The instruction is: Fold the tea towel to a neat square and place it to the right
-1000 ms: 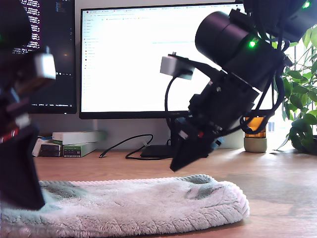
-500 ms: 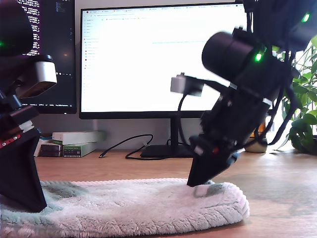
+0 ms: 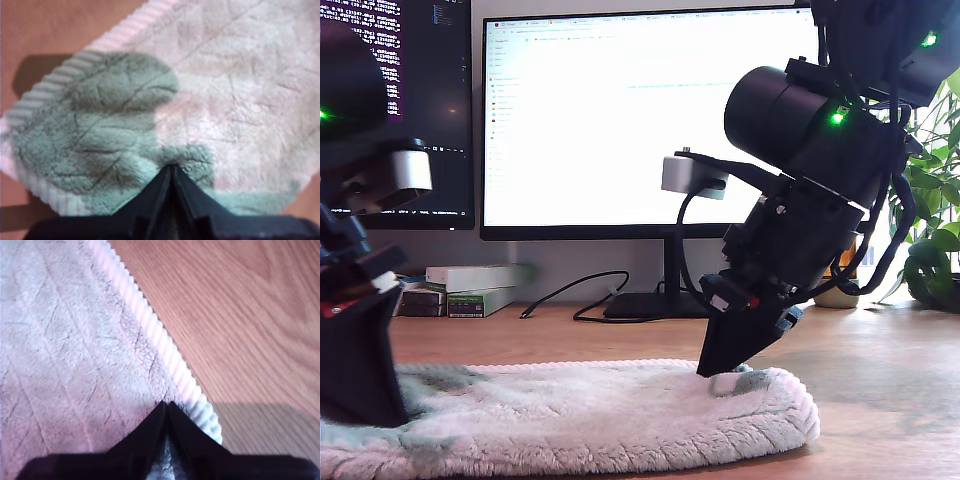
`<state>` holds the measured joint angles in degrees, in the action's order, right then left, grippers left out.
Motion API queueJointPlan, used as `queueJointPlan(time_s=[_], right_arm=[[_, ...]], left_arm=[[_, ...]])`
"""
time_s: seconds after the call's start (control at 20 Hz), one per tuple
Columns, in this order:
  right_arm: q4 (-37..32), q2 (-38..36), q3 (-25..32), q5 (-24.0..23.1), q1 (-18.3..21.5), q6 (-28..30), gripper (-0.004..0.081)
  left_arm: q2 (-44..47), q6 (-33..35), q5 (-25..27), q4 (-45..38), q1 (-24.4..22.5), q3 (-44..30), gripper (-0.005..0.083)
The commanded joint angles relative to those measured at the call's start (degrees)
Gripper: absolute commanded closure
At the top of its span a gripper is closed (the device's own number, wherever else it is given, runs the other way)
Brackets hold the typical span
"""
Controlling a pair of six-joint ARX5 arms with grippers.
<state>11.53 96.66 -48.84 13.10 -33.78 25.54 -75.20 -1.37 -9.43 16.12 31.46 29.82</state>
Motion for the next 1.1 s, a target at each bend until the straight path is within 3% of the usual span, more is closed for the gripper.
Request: queueJointPlan(time_s=[0.0,0.6,1.05], right_arm=[[2.49,2.25,1.09,-0.57,0.22,-0.07,0.0782],[5.62,2.16,1.07,-3.17,0.90,-1.75,0.0782],[6.80,1.60,1.07,-3.15,-0.59,-3.08,0.0782]], left_arm=[[-3.43,0.37,1.70,-0.35,-0.79,-0.59,0.0795],[-6.29,9.01,4.83,1.90,-4.52,8.63,0.0795],[-12.11,10.51,3.69,1.88,-4.52,9.44,0.0795]])
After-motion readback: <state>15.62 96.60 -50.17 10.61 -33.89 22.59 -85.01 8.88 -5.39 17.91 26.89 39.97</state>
